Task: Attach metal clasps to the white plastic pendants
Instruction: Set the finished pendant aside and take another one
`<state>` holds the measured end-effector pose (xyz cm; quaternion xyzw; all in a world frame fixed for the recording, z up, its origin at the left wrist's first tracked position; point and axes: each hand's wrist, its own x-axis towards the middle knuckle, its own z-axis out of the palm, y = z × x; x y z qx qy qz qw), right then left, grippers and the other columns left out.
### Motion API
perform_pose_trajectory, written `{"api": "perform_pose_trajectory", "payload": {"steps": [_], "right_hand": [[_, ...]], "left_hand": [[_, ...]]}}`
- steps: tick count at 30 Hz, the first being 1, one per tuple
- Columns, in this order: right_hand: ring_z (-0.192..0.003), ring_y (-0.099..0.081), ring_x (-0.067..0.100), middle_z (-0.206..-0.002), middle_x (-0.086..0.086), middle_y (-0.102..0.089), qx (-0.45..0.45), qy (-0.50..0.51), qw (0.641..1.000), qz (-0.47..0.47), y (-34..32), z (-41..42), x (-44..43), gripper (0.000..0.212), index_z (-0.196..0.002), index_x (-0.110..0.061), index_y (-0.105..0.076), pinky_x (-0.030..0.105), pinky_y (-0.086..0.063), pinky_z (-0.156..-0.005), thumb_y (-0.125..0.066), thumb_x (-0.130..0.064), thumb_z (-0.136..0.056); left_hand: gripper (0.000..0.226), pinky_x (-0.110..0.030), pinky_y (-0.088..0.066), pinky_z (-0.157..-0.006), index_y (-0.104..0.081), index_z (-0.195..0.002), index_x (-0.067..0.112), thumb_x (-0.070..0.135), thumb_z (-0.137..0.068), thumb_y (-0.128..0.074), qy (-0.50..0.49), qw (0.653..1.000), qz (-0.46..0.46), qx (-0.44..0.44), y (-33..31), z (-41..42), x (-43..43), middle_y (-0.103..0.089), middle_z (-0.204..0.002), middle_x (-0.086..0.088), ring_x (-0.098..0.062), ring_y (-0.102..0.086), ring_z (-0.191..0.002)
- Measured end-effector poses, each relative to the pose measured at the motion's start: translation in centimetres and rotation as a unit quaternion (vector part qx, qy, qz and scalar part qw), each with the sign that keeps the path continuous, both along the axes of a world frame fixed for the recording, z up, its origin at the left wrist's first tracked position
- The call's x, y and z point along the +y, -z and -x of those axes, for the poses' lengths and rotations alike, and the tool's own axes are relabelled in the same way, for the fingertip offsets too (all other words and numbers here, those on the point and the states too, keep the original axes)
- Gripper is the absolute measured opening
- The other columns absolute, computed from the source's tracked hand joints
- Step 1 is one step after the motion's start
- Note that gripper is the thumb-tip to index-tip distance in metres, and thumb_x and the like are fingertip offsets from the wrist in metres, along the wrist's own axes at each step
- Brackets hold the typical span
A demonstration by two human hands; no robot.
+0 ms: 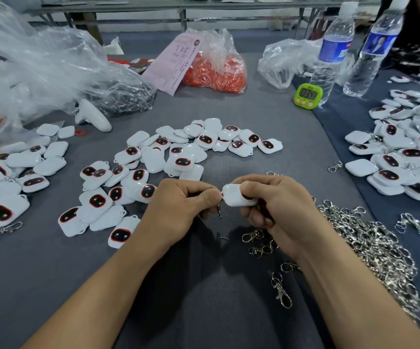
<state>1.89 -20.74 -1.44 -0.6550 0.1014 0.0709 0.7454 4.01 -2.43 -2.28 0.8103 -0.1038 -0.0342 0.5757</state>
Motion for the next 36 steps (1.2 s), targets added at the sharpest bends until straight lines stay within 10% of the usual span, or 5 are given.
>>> {"api": "perform_pose_trajectory", "payload": {"steps": [8, 17, 21, 26, 36], "right_hand": [[-0.04, -0.04, 0.014, -0.057, 0.008, -0.065, -0.016, 0.01, 1.0, 0.002, 0.2, 0.1, 0.1, 0.023, -0.088, 0.004, -0.074, 0.018, -0.026, -0.036, -0.053, 0.003, -0.096], [-0.044, -0.035, 0.017, -0.059, 0.013, -0.056, -0.008, -0.005, 0.997, -0.073, 0.4, -0.2, 0.0, 0.027, -0.087, -0.005, -0.077, 0.024, -0.022, -0.043, -0.053, -0.003, -0.099], [-0.041, -0.038, 0.015, -0.063, 0.017, -0.059, -0.044, 0.013, 0.999, -0.019, 0.6, -0.1, 0.4, 0.028, -0.081, -0.009, -0.078, 0.02, -0.027, -0.037, -0.056, -0.001, -0.096], [-0.039, -0.043, 0.013, -0.059, 0.011, -0.063, -0.059, 0.038, 0.997, 0.032, 1.1, 0.0, 1.3, 0.017, -0.091, -0.002, -0.076, 0.017, -0.032, -0.037, -0.059, -0.001, -0.095], [-0.044, -0.038, 0.016, -0.059, 0.012, -0.056, -0.006, 0.017, 0.997, -0.081, 0.1, -0.2, 0.9, 0.021, -0.1, -0.003, -0.073, 0.024, -0.023, -0.045, -0.052, -0.004, -0.101]], "left_hand": [[0.016, -0.013, -0.043, -0.062, -0.073, -0.094, 0.041, 0.041, -0.079, -0.075, -0.01, 0.957, -0.194, -0.214, 0.0, 0.8, 0.3, -0.07, -0.075, 0.023, -0.001, -0.064, -0.07], [0.015, -0.013, -0.043, -0.052, -0.081, -0.083, 0.017, 0.007, -0.088, -0.072, -0.01, 0.995, 0.09, 0.035, 0.0, 0.7, -1.0, -0.065, -0.059, 0.003, -0.005, -0.052, -0.051], [0.019, -0.013, -0.044, -0.059, -0.079, -0.083, 0.036, 0.018, -0.082, -0.08, -0.036, 0.987, -0.09, -0.127, -0.3, 0.9, -0.3, -0.071, -0.065, 0.014, -0.004, -0.063, -0.062], [0.025, -0.039, -0.044, -0.062, -0.073, -0.074, 0.019, 0.033, -0.087, -0.057, -0.016, 0.889, -0.35, -0.294, 0.1, 0.8, -0.1, -0.063, -0.066, 0.002, -0.022, -0.058, -0.066], [0.015, -0.018, -0.046, -0.061, -0.081, -0.083, 0.031, 0.02, -0.089, -0.073, -0.009, 0.999, 0.018, -0.031, -0.4, 0.3, -1.0, -0.069, -0.068, 0.005, -0.005, -0.056, -0.062]]}}
